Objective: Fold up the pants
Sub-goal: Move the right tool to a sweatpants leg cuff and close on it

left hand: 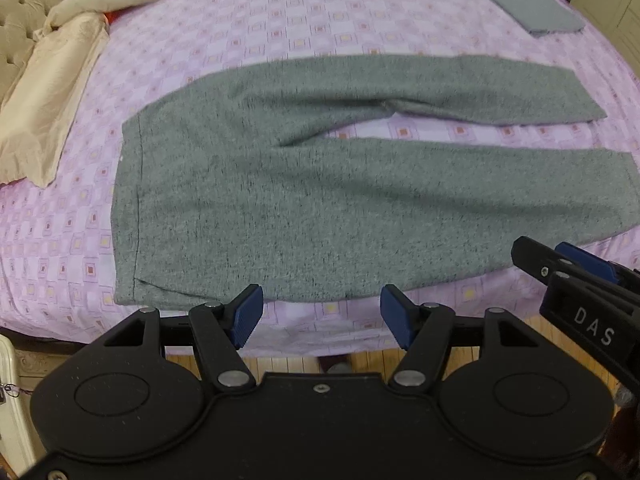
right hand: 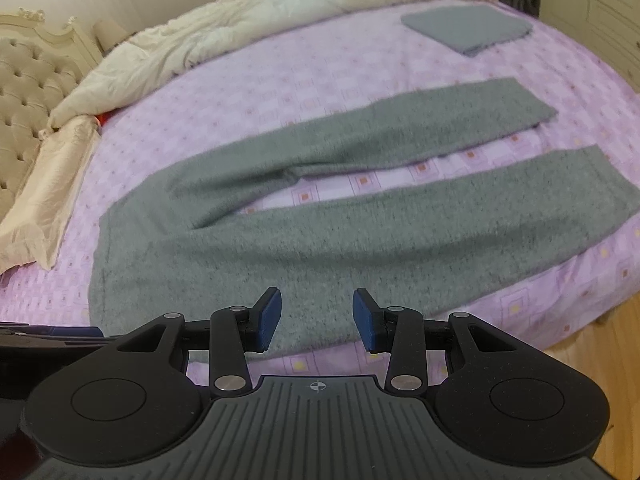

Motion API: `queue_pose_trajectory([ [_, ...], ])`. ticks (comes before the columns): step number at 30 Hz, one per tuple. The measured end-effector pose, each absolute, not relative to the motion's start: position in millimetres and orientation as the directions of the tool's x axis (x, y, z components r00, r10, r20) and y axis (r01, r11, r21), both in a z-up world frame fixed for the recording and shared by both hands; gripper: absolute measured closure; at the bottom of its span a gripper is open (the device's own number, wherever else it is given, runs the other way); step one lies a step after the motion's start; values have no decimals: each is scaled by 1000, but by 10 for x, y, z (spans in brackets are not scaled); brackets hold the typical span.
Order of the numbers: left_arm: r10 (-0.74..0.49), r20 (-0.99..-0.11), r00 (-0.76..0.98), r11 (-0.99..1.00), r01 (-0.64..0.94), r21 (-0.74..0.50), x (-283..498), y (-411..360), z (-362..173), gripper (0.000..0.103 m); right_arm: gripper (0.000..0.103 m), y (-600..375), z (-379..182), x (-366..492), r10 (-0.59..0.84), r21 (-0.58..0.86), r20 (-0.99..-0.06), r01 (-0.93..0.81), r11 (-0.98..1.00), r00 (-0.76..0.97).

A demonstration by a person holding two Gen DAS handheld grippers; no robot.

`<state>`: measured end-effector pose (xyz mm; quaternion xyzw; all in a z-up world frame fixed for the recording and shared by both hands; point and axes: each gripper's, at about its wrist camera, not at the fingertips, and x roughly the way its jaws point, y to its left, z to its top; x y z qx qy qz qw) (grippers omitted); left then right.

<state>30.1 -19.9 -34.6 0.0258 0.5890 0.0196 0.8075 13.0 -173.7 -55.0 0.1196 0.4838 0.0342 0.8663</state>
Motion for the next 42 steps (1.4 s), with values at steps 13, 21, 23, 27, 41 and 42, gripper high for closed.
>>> queue_pose_trajectory([
  [13,29,-966,257,994,90,54,1156,-403,-626,36,64,-2378,-683,758,-105,10,-847,213,977,521],
  [21,46,-964,261,987,136,84,1449,-552,-702,36,64,-2954,-691,954,-250,-164,-784,199,966,568],
  [23,63,-963,261,988,123,97,1490,-574,-717,36,64,-3143,-738,1035,-256,-188,-788,178,966,560],
  [27,96,-963,253,992,57,113,1550,-625,-740,36,64,-3553,-845,1208,-260,-219,-796,142,965,546],
  [41,177,-961,212,974,-175,140,1501,-1266,-718,36,64,-4859,-1421,1884,-138,-183,-880,-56,981,454],
  [42,177,-962,208,973,-183,139,1514,-1301,-712,36,64,-4922,-1479,1914,-121,-167,-892,-69,984,437],
])
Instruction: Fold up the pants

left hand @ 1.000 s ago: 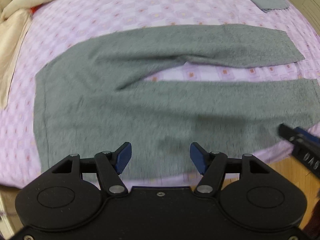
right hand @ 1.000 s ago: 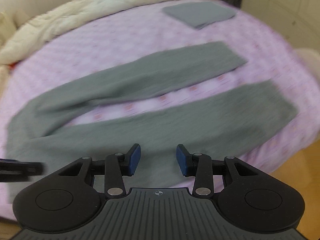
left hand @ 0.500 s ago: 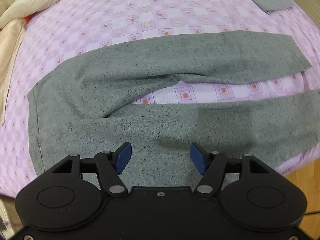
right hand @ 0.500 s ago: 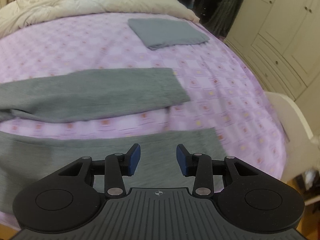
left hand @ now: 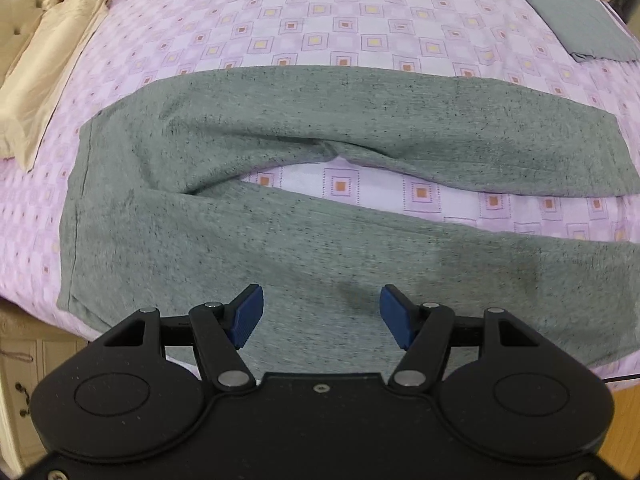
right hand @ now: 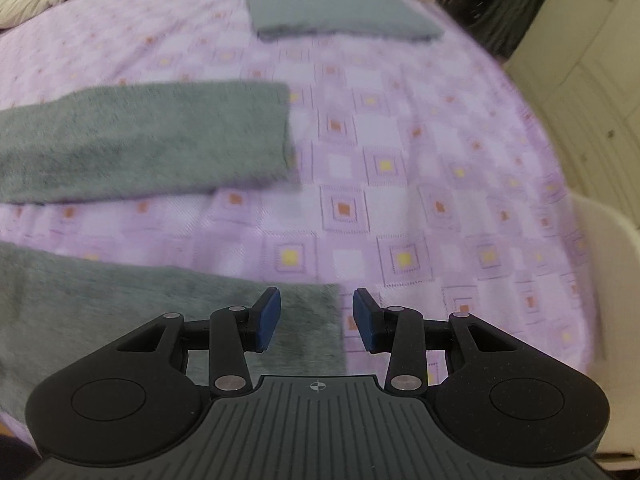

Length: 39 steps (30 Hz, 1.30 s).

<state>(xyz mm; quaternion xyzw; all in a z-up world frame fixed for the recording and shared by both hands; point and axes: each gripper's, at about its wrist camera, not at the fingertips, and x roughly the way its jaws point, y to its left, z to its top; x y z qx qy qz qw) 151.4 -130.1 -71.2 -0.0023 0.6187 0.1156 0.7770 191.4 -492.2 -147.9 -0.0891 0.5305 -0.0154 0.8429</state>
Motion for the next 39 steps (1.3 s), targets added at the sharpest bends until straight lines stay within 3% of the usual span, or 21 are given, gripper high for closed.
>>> queue_pose_trajectory([
  [11,239,-954,179,944,-274,185,1540,-1447,-639,36,65,-5395,-1649,2060,183,188,-914,-21,982,361],
  [13,243,-955,172,939,-287,187,1541,-1462,-640,36,98,-5385,-1628,2058,200,207,-912,-20,978,359],
  [17,245,-955,167,932,-312,184,1538,-1483,-641,36,99,-5299,-1409,2042,191,191,-892,-40,981,409],
  [19,248,-954,167,931,-315,186,1530,-1505,-637,36,99,-5346,-1282,2109,106,120,-872,-2,993,477],
  [22,246,-955,167,931,-315,185,1530,-1531,-650,36,99,-5445,-1394,2273,72,114,-887,66,991,456],
  [26,242,-956,166,934,-306,183,1533,-1564,-648,36,97,-5242,-1564,2303,12,1,-903,-28,1000,429],
  [31,250,-953,173,933,-306,190,1524,-1546,-626,36,94,-5327,-1250,2050,-40,-43,-837,9,999,546],
  [36,227,-962,149,934,-313,172,1540,-1519,-700,36,93,-5248,-1126,1759,65,22,-852,-89,996,520],
  [39,209,-967,146,940,-304,157,1563,-1542,-727,36,91,-5117,-1333,1646,45,-15,-899,-133,991,435],
])
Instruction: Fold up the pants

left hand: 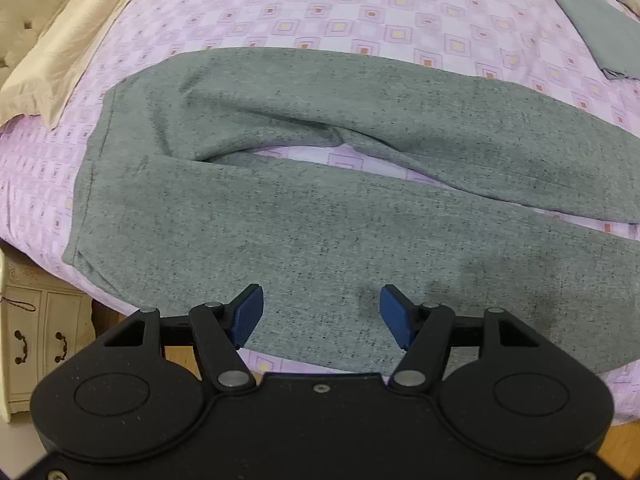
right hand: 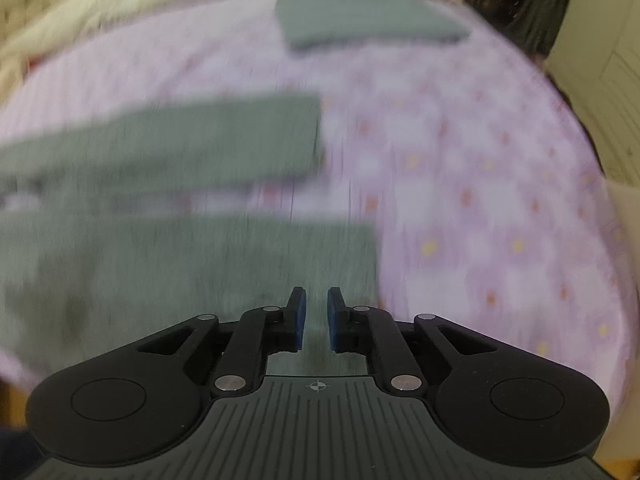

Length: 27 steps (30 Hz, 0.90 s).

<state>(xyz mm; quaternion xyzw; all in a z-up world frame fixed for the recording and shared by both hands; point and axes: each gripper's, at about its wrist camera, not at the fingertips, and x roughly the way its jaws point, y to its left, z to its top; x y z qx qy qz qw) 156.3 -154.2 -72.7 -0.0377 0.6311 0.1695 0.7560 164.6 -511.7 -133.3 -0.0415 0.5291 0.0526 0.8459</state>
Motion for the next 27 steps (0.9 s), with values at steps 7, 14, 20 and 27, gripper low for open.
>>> queue_pose_trajectory([
  [7,214,-963,163,945,-284,162,1545,-1532,-682,36,90,-5226,-1235,1672,1,-2,-893,-8,1000,450],
  [14,228,-961,155,922,-353,162,1501,-1338,-652,36,79,-5069,-1043,2494,114,88,-823,-74,993,556],
  [20,264,-949,170,908,-375,186,1476,-1296,-588,36,72,-4978,-1290,3303,138,102,-833,-96,990,536],
  [27,248,-948,199,904,-399,152,1485,-1237,-571,36,65,-4918,-1635,3635,131,95,-876,-100,990,465],
])
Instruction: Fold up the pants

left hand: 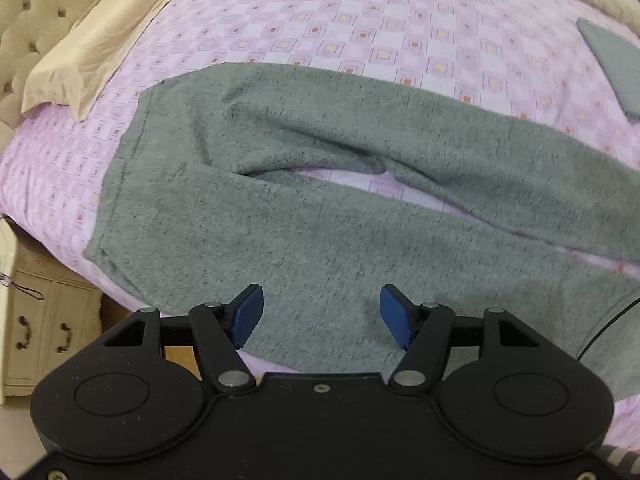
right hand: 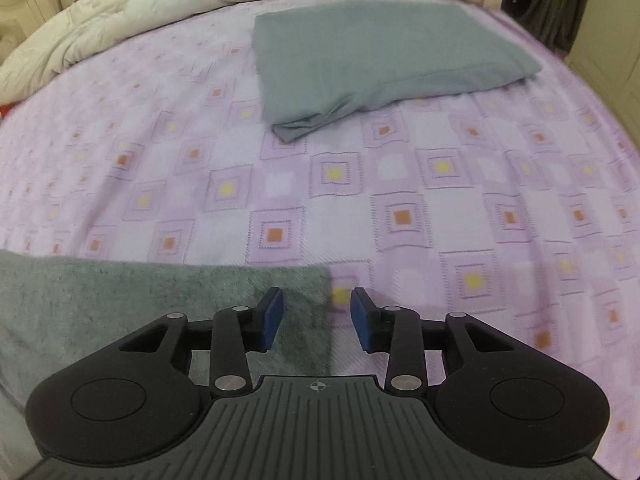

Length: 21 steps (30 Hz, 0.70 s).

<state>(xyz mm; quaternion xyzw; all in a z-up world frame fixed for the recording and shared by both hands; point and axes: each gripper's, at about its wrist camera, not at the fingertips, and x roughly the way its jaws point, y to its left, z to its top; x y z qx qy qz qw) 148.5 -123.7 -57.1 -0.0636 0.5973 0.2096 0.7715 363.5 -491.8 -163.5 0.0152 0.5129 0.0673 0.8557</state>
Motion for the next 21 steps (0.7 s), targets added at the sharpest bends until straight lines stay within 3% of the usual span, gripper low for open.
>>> queue_pose_trajectory([
  [5,219,-952,214,868,-487,90,1664,-974,-686,36,65,-4748,-1659,3708,153,111,-881,-120,987,448],
  [7,232,-952,202,849,-520,96,1756,-861,-730,36,94,-4683,-1623,3723,182,130,-886,-147,981,426],
  [9,254,-946,201,847,-519,117,1856,-799,-761,36,94,-4542,-1503,3693,190,92,-878,-234,968,440],
  [12,317,-927,199,846,-501,181,2020,-738,-770,36,94,-4434,-1323,3758,63,-140,-821,-308,941,568],
  [14,345,-915,210,841,-501,203,2093,-699,-753,36,94,-4563,-1365,3990,4,-141,-834,-220,965,552],
  [17,356,-910,213,840,-499,211,2176,-641,-772,36,88,-4695,-1526,4233,28,-44,-894,-150,988,448],
  [19,366,-908,206,837,-499,224,2197,-614,-801,36,78,-4715,-1515,4211,23,-52,-878,-143,988,478],
  [21,362,-912,193,836,-500,226,2200,-578,-831,36,74,-4719,-1411,4107,-8,-83,-848,-118,989,530],
])
